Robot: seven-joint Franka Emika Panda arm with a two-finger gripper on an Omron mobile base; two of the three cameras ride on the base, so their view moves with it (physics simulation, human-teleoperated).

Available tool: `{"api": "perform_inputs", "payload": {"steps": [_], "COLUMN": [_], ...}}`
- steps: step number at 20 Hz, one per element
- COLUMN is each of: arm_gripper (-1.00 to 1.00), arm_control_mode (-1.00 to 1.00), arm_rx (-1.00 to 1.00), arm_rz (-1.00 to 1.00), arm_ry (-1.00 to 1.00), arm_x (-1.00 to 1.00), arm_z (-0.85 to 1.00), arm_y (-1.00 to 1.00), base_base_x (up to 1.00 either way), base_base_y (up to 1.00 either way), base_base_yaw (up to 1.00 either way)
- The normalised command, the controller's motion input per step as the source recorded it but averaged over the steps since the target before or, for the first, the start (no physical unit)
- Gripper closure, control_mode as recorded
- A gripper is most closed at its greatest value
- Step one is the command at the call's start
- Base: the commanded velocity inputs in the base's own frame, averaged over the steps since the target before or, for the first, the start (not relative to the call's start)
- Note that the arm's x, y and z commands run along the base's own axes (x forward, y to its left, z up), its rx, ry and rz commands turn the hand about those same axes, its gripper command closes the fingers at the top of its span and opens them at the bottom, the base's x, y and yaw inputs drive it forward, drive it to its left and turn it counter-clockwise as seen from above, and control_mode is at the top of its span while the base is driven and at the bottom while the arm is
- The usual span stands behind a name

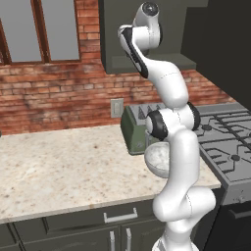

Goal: Retrieve the bottle and the shaker from the cabinet and place them next to the mixing bowl on the counter. Then add garlic from the fridge to the mixing bowl.

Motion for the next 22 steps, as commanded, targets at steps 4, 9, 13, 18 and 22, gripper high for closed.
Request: {"api": "perform_inputs", "payload": {"steps": [4, 9, 13, 18, 22], "arm_gripper": [1.00, 1.00, 1.00, 1.00, 1.00], "arm_control_mode": [-1.00, -1.00, -1.00, -1.00, -1.00], "arm_rx": [0.00, 0.00, 0.00, 0.00, 0.00], "arm_rz": [0.00, 0.00, 0.00, 0.00, 0.00], "arm_ry": [0.00, 0.00, 0.00, 0.00, 0.00], "arm_x": [0.00, 0.00, 0.00, -0.37, -0.80], "arm_z": [0.00, 0.00, 0.00, 0.00, 0.00], "arm_y": [0.00, 0.00, 0.00, -0.02, -0.06], "base_base_x": [0.00, 0.00, 0.00, 0.00, 0.00], "base_base_y": [0.00, 0.00, 0.00, 0.00, 0.00], "base_base_yaw": [0.00, 0.00, 0.00, 0.00, 0.00]}}
